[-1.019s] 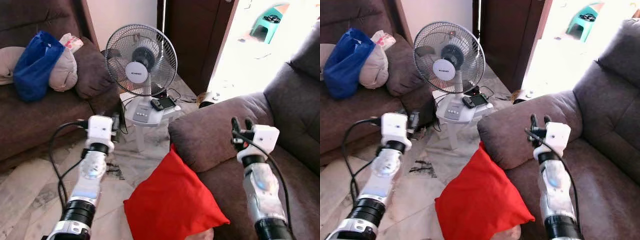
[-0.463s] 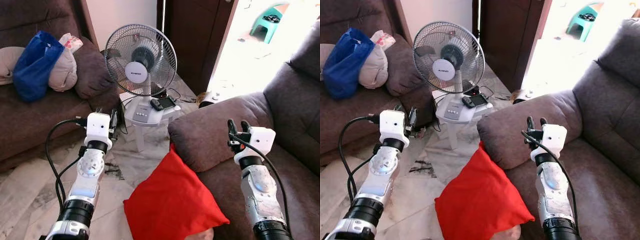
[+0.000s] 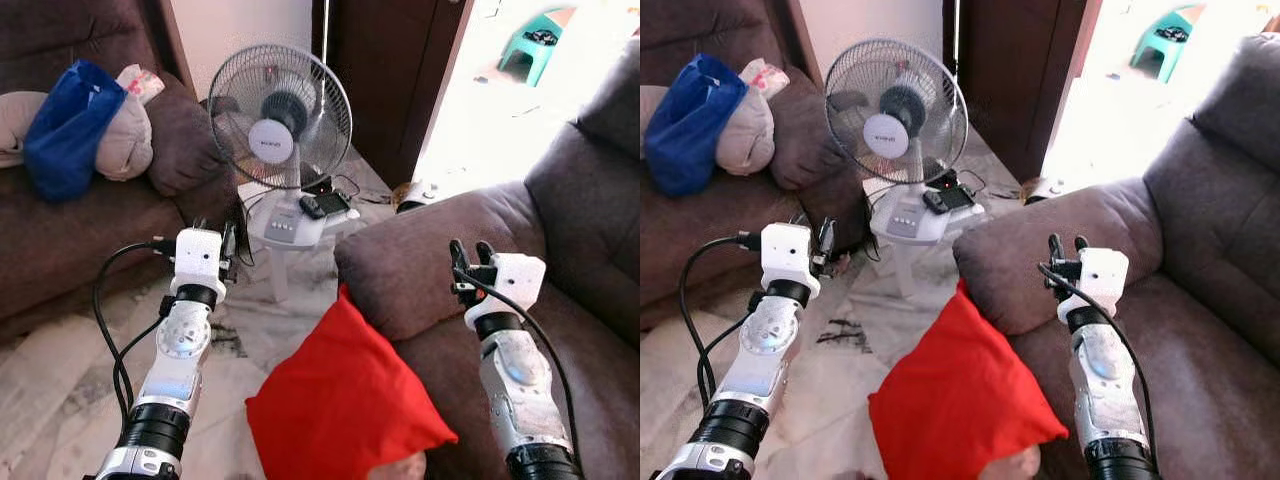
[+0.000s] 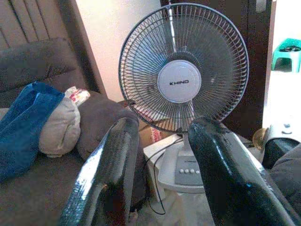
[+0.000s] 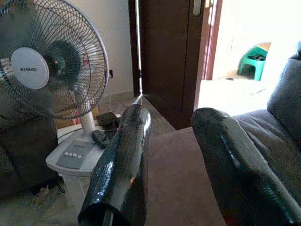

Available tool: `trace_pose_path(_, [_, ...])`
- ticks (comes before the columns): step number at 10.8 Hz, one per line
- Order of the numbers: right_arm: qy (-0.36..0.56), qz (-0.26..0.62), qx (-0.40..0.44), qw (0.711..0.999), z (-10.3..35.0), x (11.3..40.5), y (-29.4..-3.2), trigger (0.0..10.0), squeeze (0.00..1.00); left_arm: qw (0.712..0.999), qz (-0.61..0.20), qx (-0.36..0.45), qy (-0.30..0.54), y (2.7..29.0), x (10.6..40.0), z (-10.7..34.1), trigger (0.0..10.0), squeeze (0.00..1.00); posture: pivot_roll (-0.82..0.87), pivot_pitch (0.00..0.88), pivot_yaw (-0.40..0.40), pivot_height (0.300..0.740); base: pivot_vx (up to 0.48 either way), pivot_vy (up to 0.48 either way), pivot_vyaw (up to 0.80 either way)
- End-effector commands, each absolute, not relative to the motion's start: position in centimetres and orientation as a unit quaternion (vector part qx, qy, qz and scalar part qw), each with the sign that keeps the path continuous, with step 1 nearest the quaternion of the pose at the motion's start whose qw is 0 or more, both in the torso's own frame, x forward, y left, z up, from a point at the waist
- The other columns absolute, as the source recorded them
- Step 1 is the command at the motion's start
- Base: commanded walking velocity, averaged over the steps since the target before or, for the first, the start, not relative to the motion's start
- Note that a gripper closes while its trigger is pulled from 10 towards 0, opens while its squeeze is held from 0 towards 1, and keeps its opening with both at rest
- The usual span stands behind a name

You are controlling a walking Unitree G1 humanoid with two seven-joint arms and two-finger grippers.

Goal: Move the pillow to the sofa from floor

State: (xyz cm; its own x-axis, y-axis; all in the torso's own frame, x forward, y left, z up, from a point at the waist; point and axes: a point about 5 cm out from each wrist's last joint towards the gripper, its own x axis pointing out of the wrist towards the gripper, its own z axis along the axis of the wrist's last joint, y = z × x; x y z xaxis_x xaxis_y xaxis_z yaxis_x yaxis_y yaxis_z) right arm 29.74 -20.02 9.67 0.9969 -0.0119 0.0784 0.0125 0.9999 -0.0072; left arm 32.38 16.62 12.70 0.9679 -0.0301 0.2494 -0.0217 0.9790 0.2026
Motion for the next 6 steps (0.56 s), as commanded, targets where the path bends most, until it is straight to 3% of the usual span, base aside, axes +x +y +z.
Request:
trace_pose_path(1, [-0.034,-0.005,-0.007,0.999,9.61,29.54,-20.06,10.0,0.0,0.987,0.0,0.102,-0.125,16.52,32.25,12.65,10.0,0.0,-0.01,0.0,-0.029,0.635,0.0,0.0,0.0])
trace_pose_path(6, [-0.025,-0.013,-0.015,1.0,9.5,29.59,-20.61,10.0,0.0,0.987,0.004,0.098,-0.129,16.31,32.46,12.95,10.0,0.0,-0.01,0.0,-0.04,0.625,0.0,0.0,0.0])
